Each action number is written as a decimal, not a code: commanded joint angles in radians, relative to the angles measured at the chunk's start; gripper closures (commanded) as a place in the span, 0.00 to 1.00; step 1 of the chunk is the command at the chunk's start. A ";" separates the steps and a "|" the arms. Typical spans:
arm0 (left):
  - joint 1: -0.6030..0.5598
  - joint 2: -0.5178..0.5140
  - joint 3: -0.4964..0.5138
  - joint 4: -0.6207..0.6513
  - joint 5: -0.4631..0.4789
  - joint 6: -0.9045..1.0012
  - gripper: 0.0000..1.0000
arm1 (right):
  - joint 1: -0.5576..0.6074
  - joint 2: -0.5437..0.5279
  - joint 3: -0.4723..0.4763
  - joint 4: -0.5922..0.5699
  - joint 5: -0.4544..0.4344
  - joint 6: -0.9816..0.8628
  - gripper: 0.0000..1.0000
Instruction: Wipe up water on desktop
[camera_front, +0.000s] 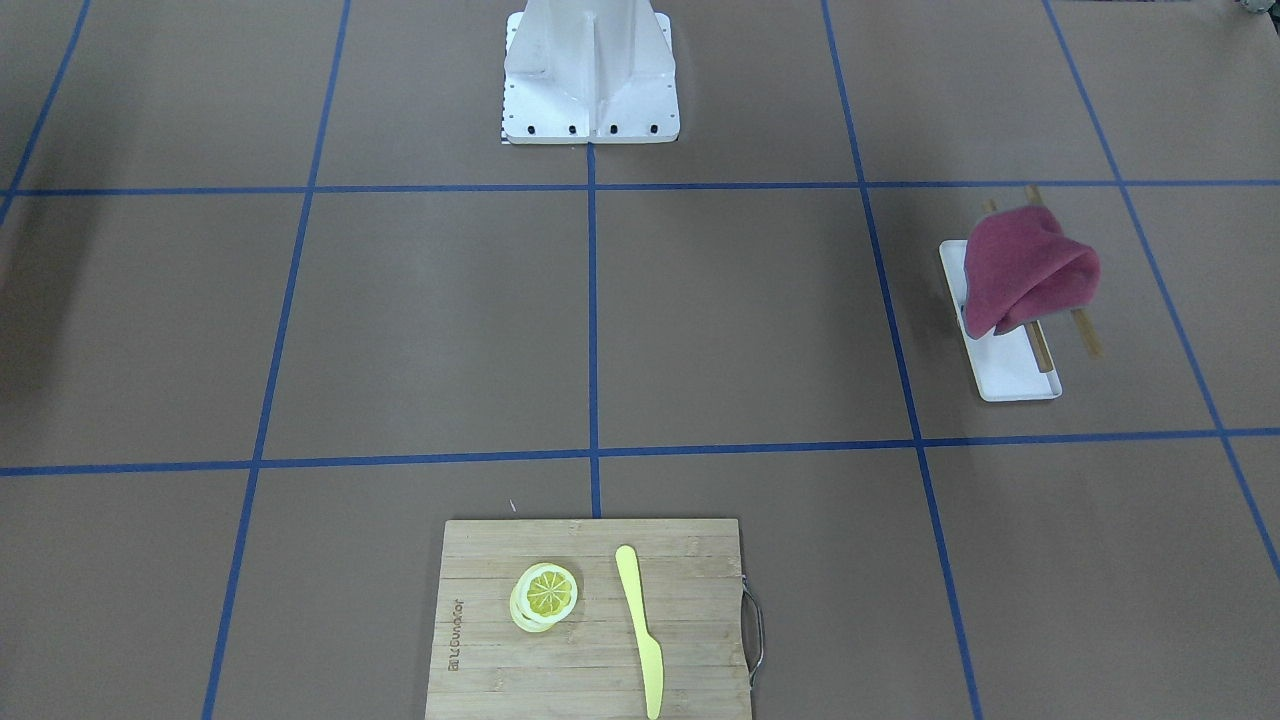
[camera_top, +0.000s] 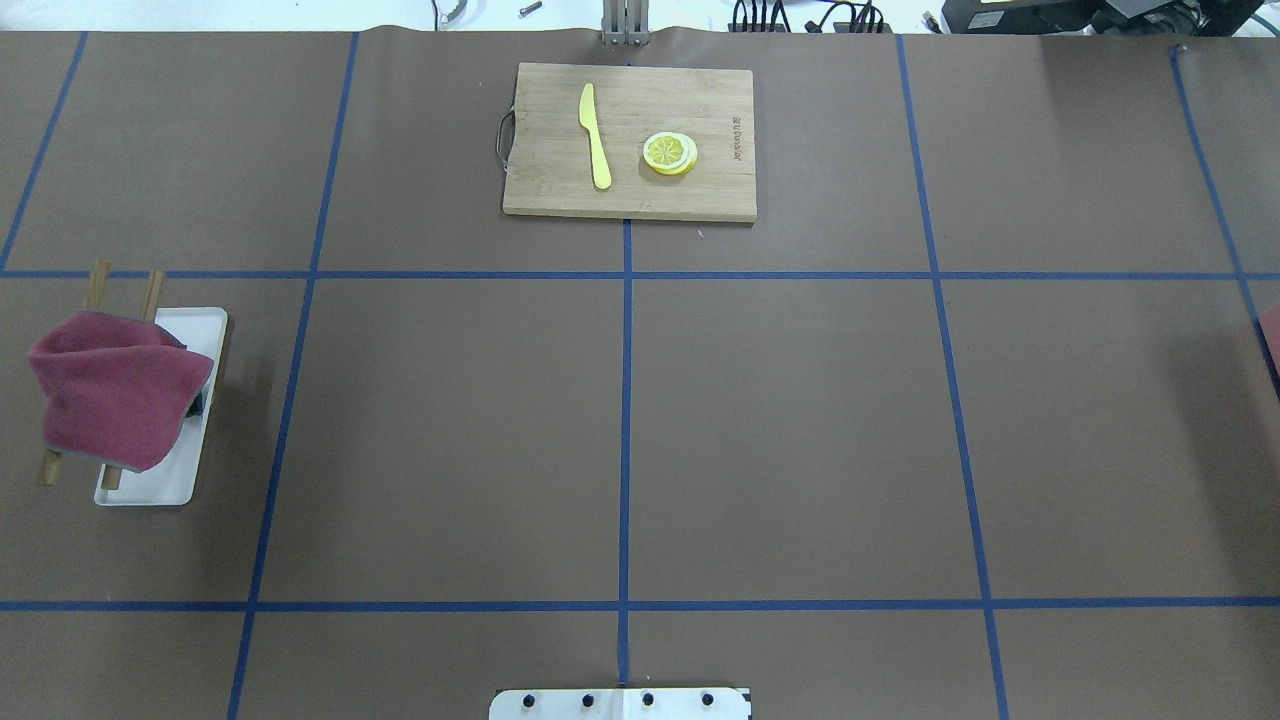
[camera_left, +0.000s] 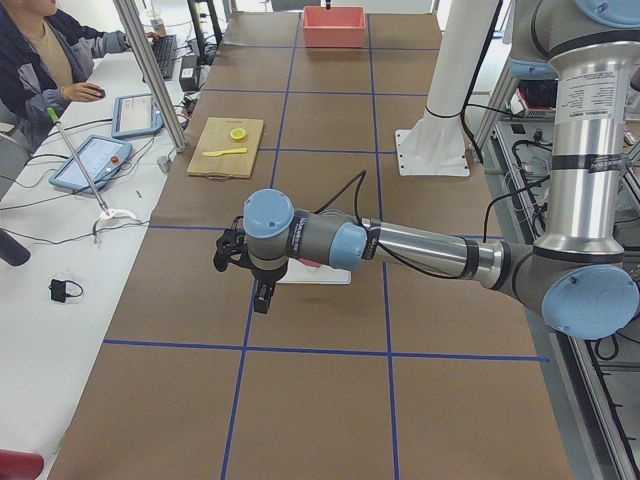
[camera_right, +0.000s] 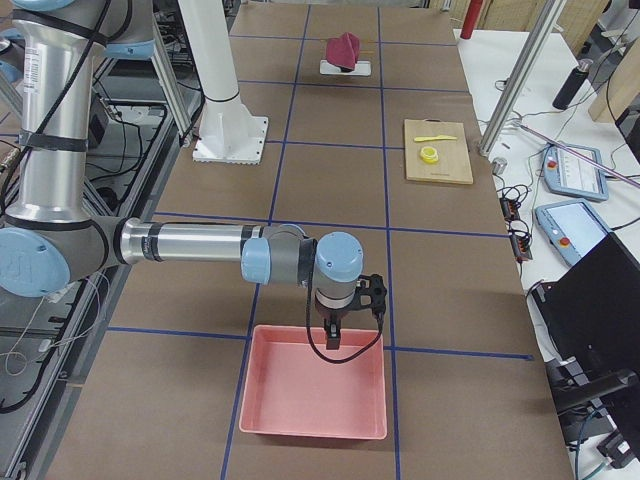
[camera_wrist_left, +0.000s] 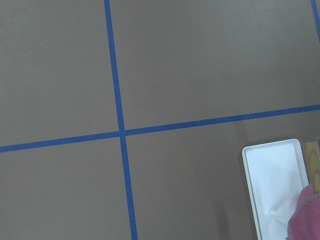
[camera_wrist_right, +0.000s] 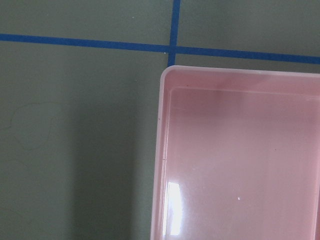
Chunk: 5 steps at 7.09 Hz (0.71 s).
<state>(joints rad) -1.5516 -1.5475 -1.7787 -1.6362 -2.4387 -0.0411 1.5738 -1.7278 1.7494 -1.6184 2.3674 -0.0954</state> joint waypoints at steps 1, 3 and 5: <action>0.001 0.001 -0.011 0.002 -0.061 -0.006 0.02 | 0.000 0.002 0.001 0.000 0.000 0.000 0.00; 0.059 -0.003 -0.084 0.003 -0.088 -0.193 0.02 | 0.000 -0.001 0.001 0.000 0.004 -0.001 0.00; 0.180 0.000 -0.183 -0.001 -0.074 -0.420 0.02 | 0.000 0.005 0.005 0.000 0.007 -0.001 0.00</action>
<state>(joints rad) -1.4336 -1.5497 -1.9130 -1.6343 -2.5142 -0.3500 1.5739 -1.7257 1.7532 -1.6185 2.3725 -0.0966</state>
